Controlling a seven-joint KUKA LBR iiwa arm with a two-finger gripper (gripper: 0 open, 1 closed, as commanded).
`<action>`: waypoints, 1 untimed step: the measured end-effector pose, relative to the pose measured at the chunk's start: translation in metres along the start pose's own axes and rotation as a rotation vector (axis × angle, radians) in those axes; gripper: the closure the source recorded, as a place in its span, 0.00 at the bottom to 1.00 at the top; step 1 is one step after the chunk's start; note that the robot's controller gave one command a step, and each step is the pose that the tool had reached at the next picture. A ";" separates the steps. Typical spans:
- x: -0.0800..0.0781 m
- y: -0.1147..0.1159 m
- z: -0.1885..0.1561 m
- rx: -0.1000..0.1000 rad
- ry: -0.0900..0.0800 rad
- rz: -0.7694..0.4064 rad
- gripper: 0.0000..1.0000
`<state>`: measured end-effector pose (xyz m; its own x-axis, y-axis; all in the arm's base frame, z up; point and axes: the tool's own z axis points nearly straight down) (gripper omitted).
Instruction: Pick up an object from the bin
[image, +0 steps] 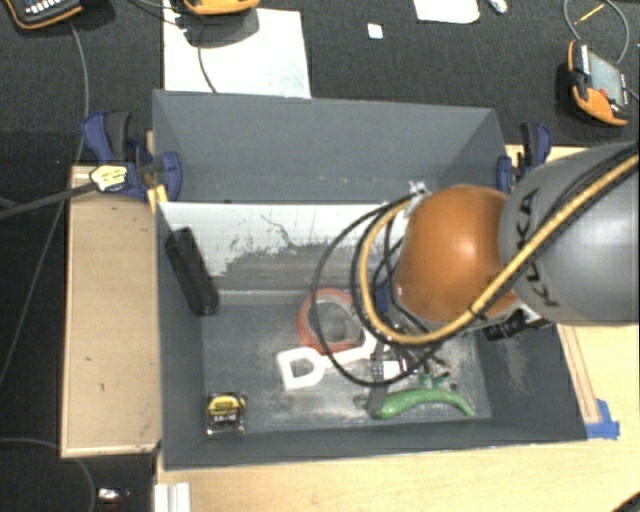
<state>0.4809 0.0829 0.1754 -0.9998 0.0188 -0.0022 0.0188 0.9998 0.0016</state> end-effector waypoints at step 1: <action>0.000 0.000 0.000 0.000 0.000 0.001 0.00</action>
Offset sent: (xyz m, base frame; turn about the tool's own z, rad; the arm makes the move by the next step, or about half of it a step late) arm 0.0132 -0.0023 -0.1054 0.0770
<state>0.4809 0.0829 0.1754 -0.9998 0.0194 -0.0022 0.0194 0.9998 0.0016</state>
